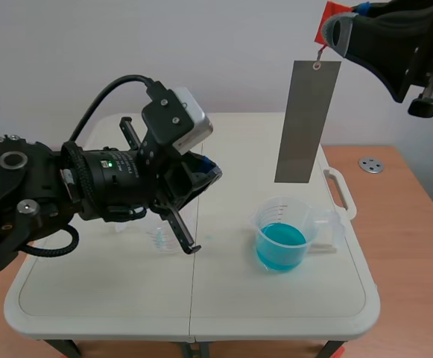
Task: Hold the metal plate by the orange handle, dip it into the blue solution, take it out and point at it, then put the plate back in the beaker on the left.
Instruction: 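Point at the plate with the left hand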
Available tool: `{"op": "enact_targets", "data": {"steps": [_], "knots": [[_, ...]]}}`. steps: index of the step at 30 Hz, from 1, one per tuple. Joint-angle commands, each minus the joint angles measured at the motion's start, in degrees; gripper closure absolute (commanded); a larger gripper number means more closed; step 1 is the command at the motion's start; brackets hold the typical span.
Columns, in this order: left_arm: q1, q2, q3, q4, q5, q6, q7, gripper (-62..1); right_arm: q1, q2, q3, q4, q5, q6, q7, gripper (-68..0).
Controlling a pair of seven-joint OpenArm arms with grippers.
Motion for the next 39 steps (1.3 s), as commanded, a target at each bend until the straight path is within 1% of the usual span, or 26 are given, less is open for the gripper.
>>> {"op": "enact_targets", "data": {"steps": [1,7,23,26,29,33,36,39], "knots": [[-1.4,0.5,0.5,-1.2,-0.4,0.0,-0.6,-1.5,0.6,0.3,0.5,0.6,1.0,0.4,1.0,-1.1],[-3.1,0.9,1.1,-5.4,-0.5,0.4,-1.5,-1.5,0.6,0.3,0.5,0.6,1.0,0.4,1.0,-1.1],[-3.2,0.7,1.1,-5.4,-0.5,0.4,-1.7,-1.5,0.6,0.3,0.5,0.6,1.0,0.4,1.0,-1.1],[-2.7,-0.4,0.3,-5.1,-0.7,3.0,-1.9,-1.5,0.6,0.3,0.5,0.6,1.0,0.4,1.0,-1.1],[-0.5,-3.1,-2.0,-3.0,-0.7,6.0,-2.9,-1.5,0.6,0.3,0.5,0.6,1.0,0.4,1.0,-1.1],[4.9,-9.6,-6.9,1.4,-0.8,10.2,-7.1,-1.5,0.6,0.3,0.5,0.6,1.0,0.4,1.0,-1.1],[10.1,-15.3,-11.7,3.9,-2.0,14.4,-9.4,-1.5,0.6,0.3,0.5,0.5,1.0,0.4,0.7,-1.1],[15.8,-20.9,-17.5,4.5,-2.8,19.2,-11.4,-1.5,0.6,0.3,0.5,0.0,1.0,0.4,0.7,-1.1]]}}
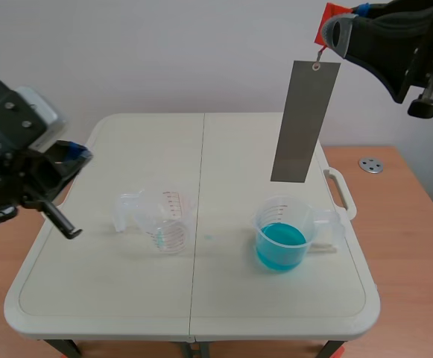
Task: Hold the metal plate by the orange handle, dip it into the blue solution, take it out and point at it, then put the plate back in the beaker on the left.
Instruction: 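Point at the plate with the left hand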
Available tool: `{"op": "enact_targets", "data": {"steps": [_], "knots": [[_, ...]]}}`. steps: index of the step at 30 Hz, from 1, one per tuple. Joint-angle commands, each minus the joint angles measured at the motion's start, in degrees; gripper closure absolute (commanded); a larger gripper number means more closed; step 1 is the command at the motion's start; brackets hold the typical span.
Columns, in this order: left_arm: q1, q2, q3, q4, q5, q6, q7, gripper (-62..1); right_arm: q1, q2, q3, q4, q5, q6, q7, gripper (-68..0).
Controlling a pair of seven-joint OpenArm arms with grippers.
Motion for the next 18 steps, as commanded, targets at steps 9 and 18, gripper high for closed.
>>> {"op": "enact_targets", "data": {"steps": [9,18], "knots": [[23.3,-12.6,-18.6,-0.2,-3.6,13.7,-1.0,-1.5,0.6,-0.1,0.4,-2.6,1.0,0.4,1.4,-1.1],[41.4,-14.1,-21.9,-5.4,-2.9,12.7,-1.0,-1.5,0.6,-0.1,0.4,-2.7,0.8,0.4,1.4,-1.1]]}}
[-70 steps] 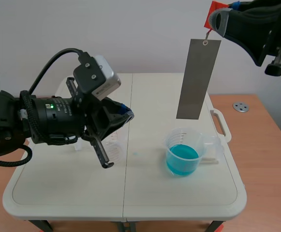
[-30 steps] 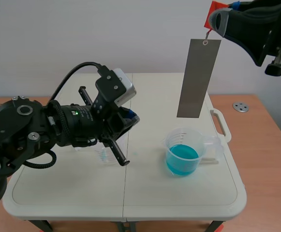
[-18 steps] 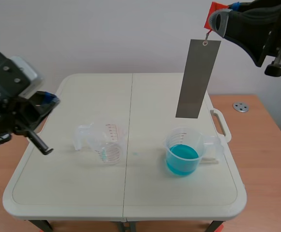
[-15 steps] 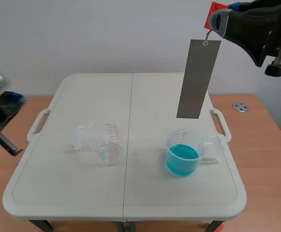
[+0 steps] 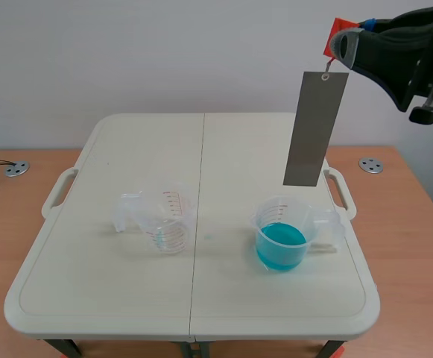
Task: Hold the metal plate by the orange handle, dip it into the blue solution, take it out and point at it, then put the plate back in the beaker on the left.
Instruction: 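Point at the plate with the left hand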
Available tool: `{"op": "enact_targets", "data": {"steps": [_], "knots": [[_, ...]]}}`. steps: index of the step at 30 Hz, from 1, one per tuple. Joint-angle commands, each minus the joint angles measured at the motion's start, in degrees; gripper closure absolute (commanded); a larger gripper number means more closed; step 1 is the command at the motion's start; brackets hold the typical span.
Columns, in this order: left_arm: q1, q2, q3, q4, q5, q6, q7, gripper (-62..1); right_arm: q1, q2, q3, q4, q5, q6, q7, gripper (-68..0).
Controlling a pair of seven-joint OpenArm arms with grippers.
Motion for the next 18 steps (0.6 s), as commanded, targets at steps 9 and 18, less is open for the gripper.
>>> {"op": "enact_targets", "data": {"steps": [9,18], "knots": [[6.6,4.1,4.9,-5.0,0.0,-11.0,-0.4,-1.5,-0.2,-2.4,0.3,0.5,-2.8,0.4,1.0,-1.1],[6.5,12.7,14.8,-9.5,0.2,-15.4,-0.1,-1.5,-0.3,-4.8,-0.4,0.5,-7.9,0.4,1.0,-1.3]]}}
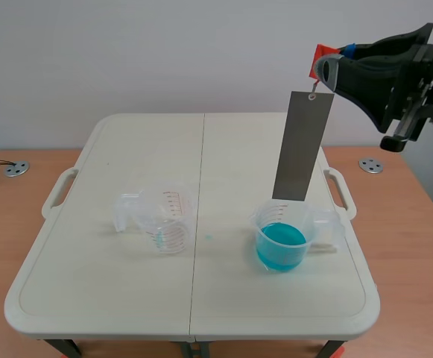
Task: Hold the metal plate by the orange handle, dip it into the blue solution, take it out and point at it, then put the plate back in the beaker on the left.
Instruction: 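Point at the plate with the left hand, then lower the plate into the blue solution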
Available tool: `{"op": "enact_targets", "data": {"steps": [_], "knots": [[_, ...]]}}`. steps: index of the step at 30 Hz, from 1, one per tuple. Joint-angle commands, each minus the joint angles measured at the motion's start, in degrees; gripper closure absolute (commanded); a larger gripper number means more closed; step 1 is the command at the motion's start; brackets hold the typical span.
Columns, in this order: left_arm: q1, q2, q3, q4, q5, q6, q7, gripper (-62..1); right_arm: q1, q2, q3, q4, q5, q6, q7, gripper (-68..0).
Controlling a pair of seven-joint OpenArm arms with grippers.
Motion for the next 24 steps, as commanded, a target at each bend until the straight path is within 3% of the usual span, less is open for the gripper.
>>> {"op": "enact_targets", "data": {"steps": [1,9,24], "knots": [[0.2,1.9,1.0,-0.2,0.2,-0.4,-0.3,-1.5,0.6,0.3,-0.4,0.5,0.5,0.4,1.1,-1.3],[0.1,8.2,5.5,-4.5,0.2,-0.3,-0.4,-1.5,0.6,-0.9,-1.6,0.5,-1.8,0.4,1.0,-1.3],[-0.3,8.2,6.3,-4.9,0.2,-0.5,-0.4,-1.5,-0.8,-4.5,-2.6,-0.6,-7.7,0.4,1.0,-1.3]]}}
